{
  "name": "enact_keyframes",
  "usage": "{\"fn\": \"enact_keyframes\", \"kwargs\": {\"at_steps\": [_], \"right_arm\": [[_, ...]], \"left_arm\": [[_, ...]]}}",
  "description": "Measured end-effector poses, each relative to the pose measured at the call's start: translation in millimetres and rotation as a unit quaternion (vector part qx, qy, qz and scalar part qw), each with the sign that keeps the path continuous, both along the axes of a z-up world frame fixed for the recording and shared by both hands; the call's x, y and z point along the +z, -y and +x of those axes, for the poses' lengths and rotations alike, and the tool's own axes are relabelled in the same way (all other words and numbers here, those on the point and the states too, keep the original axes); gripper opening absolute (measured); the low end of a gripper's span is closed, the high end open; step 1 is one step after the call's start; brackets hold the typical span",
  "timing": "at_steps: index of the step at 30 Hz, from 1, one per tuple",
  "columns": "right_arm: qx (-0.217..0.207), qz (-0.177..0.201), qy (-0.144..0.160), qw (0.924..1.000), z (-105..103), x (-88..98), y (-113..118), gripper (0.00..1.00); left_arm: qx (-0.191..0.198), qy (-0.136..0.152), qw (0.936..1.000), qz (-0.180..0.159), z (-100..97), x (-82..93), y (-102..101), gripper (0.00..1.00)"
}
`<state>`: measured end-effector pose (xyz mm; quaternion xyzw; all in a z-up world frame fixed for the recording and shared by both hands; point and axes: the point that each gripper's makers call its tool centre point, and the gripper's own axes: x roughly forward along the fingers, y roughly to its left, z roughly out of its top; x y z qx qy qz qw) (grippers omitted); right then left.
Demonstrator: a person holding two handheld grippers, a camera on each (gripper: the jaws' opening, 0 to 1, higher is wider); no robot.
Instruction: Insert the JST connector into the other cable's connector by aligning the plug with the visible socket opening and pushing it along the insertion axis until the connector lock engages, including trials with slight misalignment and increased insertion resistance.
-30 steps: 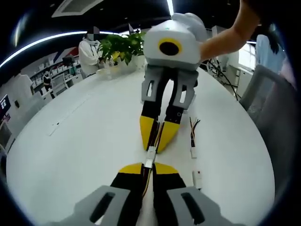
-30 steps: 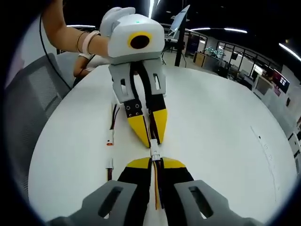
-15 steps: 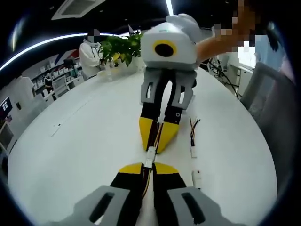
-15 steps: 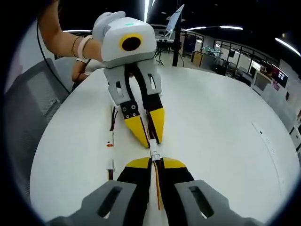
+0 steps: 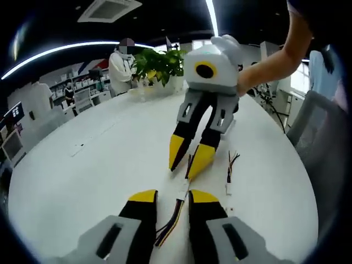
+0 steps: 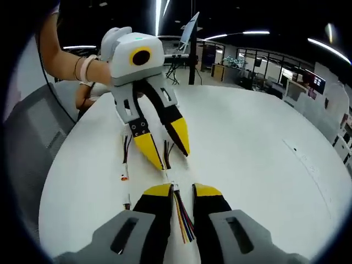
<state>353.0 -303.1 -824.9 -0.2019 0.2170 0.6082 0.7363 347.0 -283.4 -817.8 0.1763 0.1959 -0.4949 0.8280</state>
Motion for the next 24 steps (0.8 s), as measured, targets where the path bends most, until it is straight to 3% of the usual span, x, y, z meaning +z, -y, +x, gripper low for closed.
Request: {"fn": "enact_keyframes", "kwargs": {"at_steps": [4,7,10,12,13,15,19,22,24], "right_arm": [[-0.018,0.02,-0.01,0.9996,0,10.5,2,0.1],[-0.022,0.037,-0.007,0.9991,-2,14.7,4,0.09],[-0.024,0.051,-0.004,0.9984,-9,23.8,6,0.09],[-0.023,0.061,-0.003,0.9979,-12,29.0,5,0.07],[-0.023,0.07,0.002,0.9973,-14,33.1,5,0.07],[-0.026,0.086,0.011,0.9959,-16,41.7,4,0.06],[-0.025,0.14,0.006,0.9898,-27,67.1,-1,0.06],[-0.025,0.14,0.005,0.9898,-34,73.8,0,0.07],[-0.022,0.14,0.01,0.9898,-40,78.2,0,0.07]], "left_arm": [[0.008,0.001,0.9999,0.011,-3.3,0.6,-3,0.18],[0.035,0.003,0.9992,-0.018,-5.1,8.2,-3,0.18],[0.038,-0.004,0.9987,-0.033,-13.2,13.1,-2,0.19],[0.025,-0.002,0.9978,-0.061,-20.5,24.9,5,0.21],[0.025,0.011,0.9967,-0.076,-20.4,34.6,8,0.22],[0.023,0.036,0.9963,-0.074,-21.5,46.1,9,0.24],[0.027,0.047,0.9943,-0.091,-24.5,61.7,11,0.27],[0.033,0.06,0.992,-0.106,-32.5,70.3,12,0.33],[0.032,-0.01,0.9905,-0.133,-49.0,66.4,17,0.21]]}}
